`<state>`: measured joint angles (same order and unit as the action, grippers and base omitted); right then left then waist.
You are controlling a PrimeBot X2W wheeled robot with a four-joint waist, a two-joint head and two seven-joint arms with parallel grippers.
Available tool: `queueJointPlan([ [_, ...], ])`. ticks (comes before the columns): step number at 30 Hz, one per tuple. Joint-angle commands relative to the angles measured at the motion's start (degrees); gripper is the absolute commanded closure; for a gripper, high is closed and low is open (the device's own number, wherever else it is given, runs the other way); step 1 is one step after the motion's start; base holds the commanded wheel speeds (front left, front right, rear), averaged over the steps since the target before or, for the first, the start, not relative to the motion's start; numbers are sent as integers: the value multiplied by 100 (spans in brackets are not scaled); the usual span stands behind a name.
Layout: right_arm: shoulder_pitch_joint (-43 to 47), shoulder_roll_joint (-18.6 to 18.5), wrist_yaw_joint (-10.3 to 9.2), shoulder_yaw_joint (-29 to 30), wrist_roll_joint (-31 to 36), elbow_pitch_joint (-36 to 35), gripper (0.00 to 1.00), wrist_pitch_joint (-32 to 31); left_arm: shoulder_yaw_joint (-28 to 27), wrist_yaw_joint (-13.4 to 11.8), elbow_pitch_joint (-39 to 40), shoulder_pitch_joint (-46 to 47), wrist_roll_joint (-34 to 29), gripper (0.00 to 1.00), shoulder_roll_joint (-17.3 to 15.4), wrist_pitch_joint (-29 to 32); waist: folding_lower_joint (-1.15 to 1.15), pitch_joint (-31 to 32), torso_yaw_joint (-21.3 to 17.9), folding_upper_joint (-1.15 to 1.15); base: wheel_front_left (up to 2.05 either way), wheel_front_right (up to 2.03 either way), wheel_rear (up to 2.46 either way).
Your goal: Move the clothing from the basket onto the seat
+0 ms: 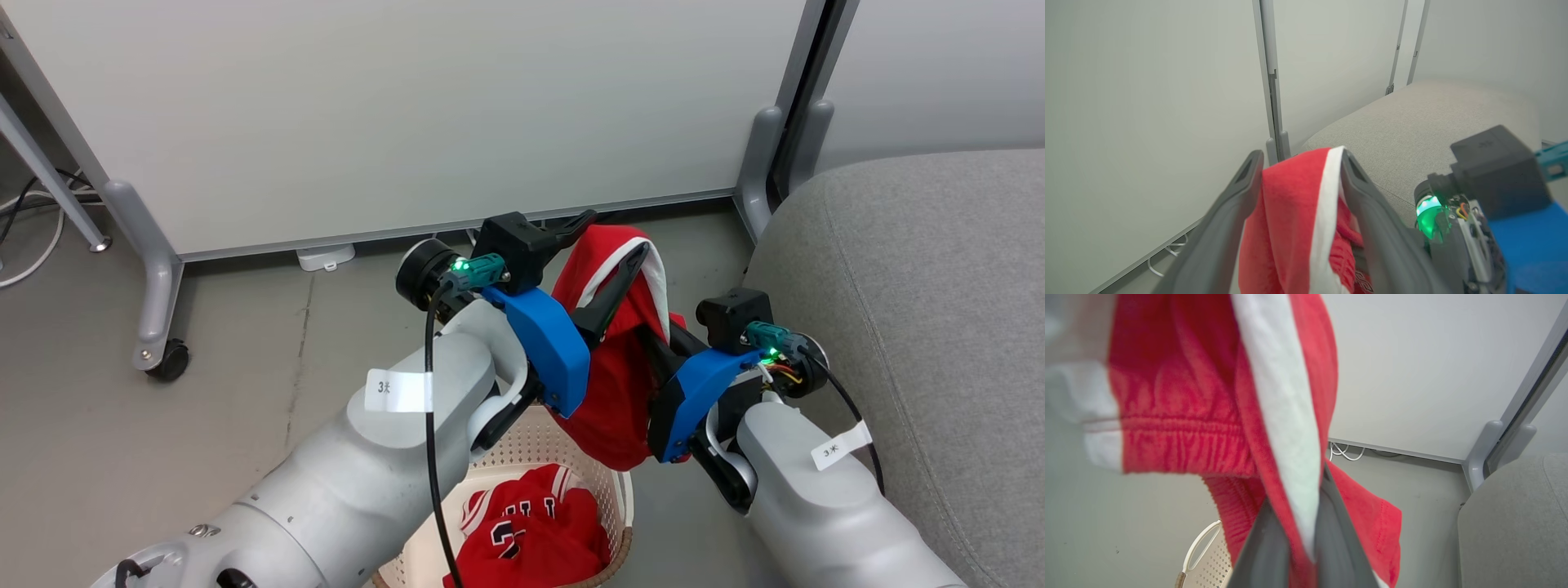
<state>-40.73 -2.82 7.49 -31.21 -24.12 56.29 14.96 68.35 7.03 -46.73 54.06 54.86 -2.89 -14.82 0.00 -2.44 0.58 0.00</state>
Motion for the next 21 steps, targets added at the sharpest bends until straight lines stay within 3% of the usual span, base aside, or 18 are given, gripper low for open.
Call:
queueJointPlan([
  [1, -42, -13, 1, 11, -24, -34, 100, 33, 12, -47, -25, 54, 3, 0, 0, -35, 0, -1, 1, 0, 0, 0, 0],
  [6, -28, -13, 1, 27, -81, -89, 100, 33, -206, -125, 68, -133, -99, 0, -48, -45, 0, -12, -34, 0, 0, 0, 0],
  [8, -52, -13, 1, 70, -89, -117, 100, 33, -445, -216, 301, -297, -332, 0, -207, -43, 0, -38, -48, 0, 0, 0, 0],
  [13, 31, -13, 1, 268, 90, -237, 100, 33, -1548, -319, 1445, -1419, -1113, 0, -652, -44, 0, -108, -84, 0, 0, 0, 0],
  [14, 31, -13, 1, 268, 90, -237, 100, 33, -1548, -319, 1445, -1419, -1113, 0, -652, -44, 0, -108, -84, 0, 0, 0, 0],
  [21, 183, -13, 1, 466, 208, -353, 100, 33, -2750, -198, 2472, -2826, -2025, 0, -1002, -45, 0, -127, -168, 0, 0, 0, 0],
])
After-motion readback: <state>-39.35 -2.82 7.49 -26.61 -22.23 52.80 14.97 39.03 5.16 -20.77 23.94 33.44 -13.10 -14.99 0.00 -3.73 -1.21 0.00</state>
